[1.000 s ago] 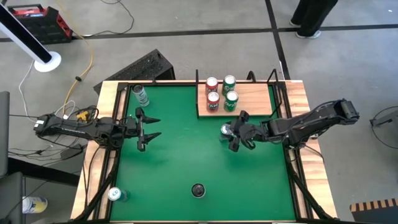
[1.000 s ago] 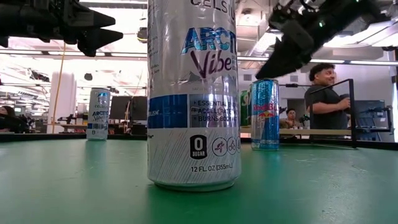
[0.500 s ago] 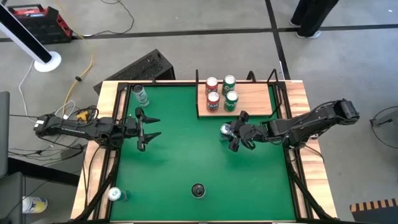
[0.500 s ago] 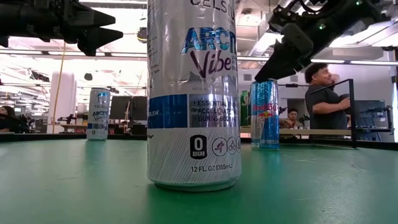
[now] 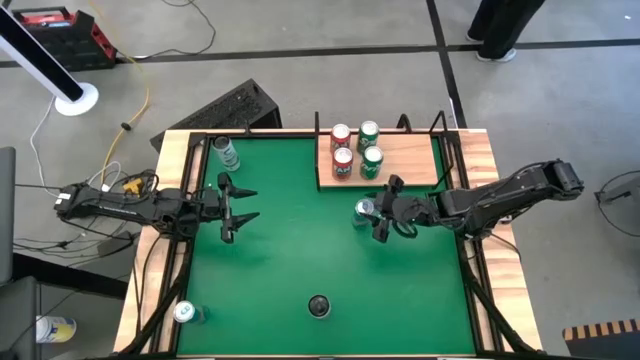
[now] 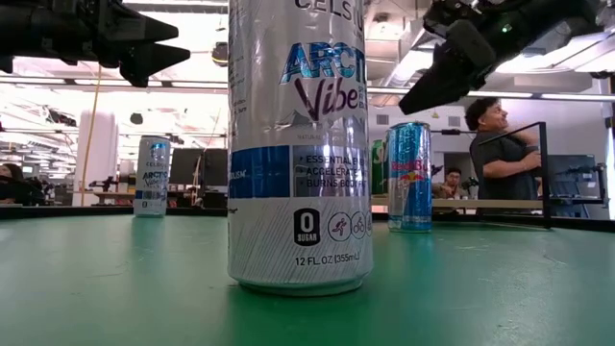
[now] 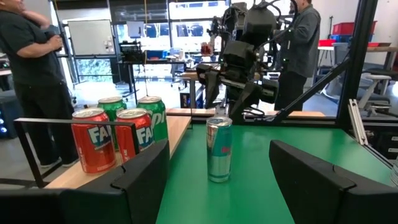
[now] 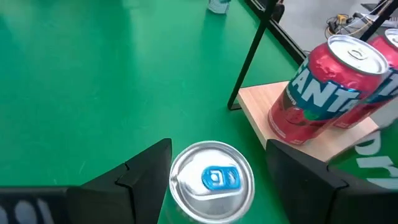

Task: Place canned beverage on shelf
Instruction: Put the top blue soda can on the shelf

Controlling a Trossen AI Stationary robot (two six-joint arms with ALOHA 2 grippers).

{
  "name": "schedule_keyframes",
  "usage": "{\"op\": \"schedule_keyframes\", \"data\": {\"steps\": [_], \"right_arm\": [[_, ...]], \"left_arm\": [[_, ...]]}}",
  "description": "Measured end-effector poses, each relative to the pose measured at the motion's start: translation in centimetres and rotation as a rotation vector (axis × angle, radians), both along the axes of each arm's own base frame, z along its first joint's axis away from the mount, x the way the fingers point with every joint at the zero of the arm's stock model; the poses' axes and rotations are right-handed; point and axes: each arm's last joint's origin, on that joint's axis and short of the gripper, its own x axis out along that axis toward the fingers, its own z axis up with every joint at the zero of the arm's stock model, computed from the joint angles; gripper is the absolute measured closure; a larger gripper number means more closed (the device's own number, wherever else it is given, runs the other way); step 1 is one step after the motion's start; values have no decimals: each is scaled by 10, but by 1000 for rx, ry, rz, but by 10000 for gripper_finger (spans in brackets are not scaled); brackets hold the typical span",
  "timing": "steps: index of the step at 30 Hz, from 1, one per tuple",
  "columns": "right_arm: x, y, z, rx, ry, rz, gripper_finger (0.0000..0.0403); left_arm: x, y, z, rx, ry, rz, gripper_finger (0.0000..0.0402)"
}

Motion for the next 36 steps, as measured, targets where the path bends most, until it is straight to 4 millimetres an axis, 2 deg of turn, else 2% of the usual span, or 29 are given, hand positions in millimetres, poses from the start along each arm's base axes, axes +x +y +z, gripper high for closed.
{"op": "schedule_keyframes", "data": {"steps": [9, 22, 36], "right_arm": [[-4, -1, 6, 49, -17, 59, 110], [-3, -6, 6, 67, -16, 76, 34], [-3, -6, 2, 82, 14, 61, 31]], "left_arm": [[0, 0, 0, -1, -1, 0, 138], [0, 0, 0, -3, -1, -1, 138], [0, 0, -1, -1, 5, -1, 138]]}}
